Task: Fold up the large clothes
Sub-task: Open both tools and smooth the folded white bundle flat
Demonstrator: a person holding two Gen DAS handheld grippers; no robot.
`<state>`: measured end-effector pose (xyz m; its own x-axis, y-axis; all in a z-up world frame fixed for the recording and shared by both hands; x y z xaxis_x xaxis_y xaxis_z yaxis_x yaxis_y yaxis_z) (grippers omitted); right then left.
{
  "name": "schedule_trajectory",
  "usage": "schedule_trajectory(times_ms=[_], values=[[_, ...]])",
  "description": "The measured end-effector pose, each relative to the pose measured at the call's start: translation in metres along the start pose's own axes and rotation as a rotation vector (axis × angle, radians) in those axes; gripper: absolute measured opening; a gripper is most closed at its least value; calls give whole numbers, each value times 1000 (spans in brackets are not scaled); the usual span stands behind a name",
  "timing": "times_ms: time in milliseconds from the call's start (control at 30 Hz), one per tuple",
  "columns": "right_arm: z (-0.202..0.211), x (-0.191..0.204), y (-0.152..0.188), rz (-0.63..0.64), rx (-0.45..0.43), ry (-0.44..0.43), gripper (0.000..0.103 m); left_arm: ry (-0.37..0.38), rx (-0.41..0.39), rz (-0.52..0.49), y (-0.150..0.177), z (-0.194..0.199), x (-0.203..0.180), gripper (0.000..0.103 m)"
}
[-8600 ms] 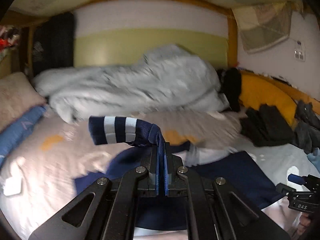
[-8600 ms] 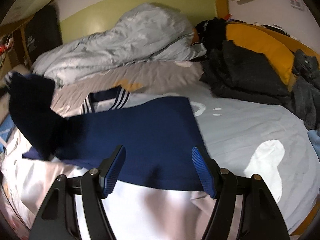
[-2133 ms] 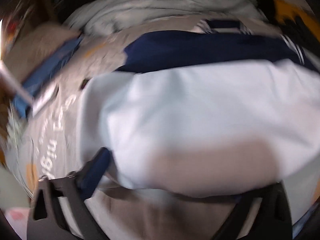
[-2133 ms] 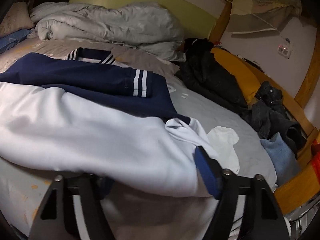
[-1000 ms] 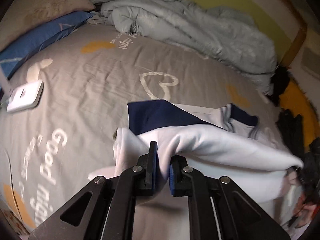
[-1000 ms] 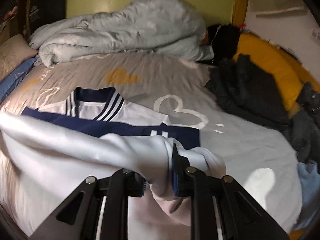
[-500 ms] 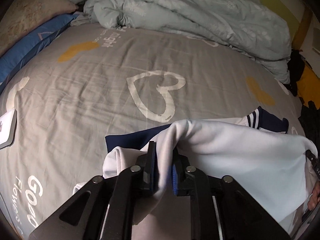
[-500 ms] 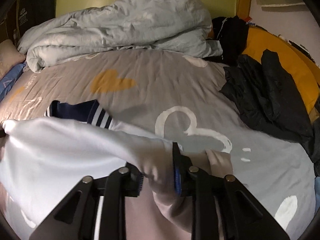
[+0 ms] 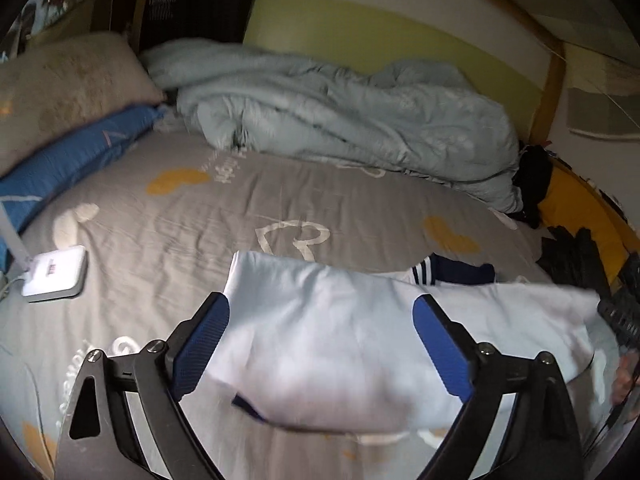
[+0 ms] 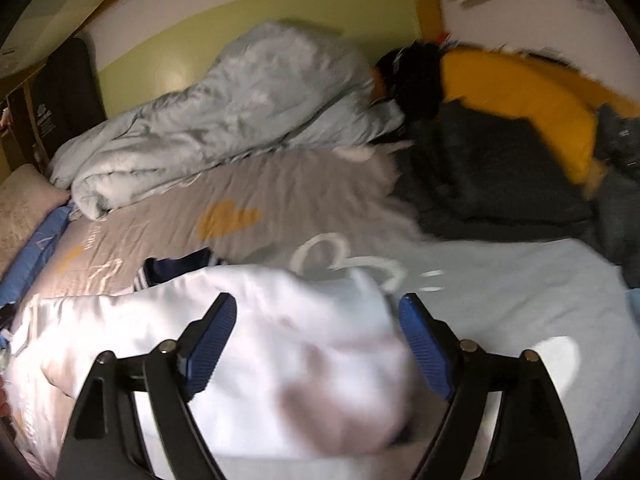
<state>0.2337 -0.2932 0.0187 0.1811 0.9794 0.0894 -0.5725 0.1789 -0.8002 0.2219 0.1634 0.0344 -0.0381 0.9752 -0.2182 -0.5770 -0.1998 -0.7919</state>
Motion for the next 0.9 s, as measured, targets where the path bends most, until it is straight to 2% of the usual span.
schedule_trajectory(times_ms=[100,233,367,600,833,900], values=[[13,-11,3,-16,-8,-4,85,-22,-23,-64,15,13,-10,93],[27,-26,16,-52,-4,-3,87,-12,-16,-108,33,15,-26,93],[34,-31,41,-53,30,-17,89,-24,-27,-145,40,15,-35,93],[20,-33,59,-13,68,25,90,-34,-8,-166,50,5,-39,93],[21,-20,62,13,76,-18,92,-54,14,-173,58,-9,-37,93],[20,-15,65,39,73,-8,93,-46,24,-172,61,-12,-39,93]])
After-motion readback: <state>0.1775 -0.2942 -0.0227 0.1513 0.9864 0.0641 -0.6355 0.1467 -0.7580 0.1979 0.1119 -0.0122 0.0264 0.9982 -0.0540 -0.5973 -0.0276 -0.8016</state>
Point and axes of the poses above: each gripper's, at about its wrist camera, not at the fingertips, and z roughly against the way its jaws point, x to its left, y to its underside, the point moved 10 cm from there along -z, roughly the way its jaws point, and after that the axes turned 4 degrees about y, right-handed, at the moved point
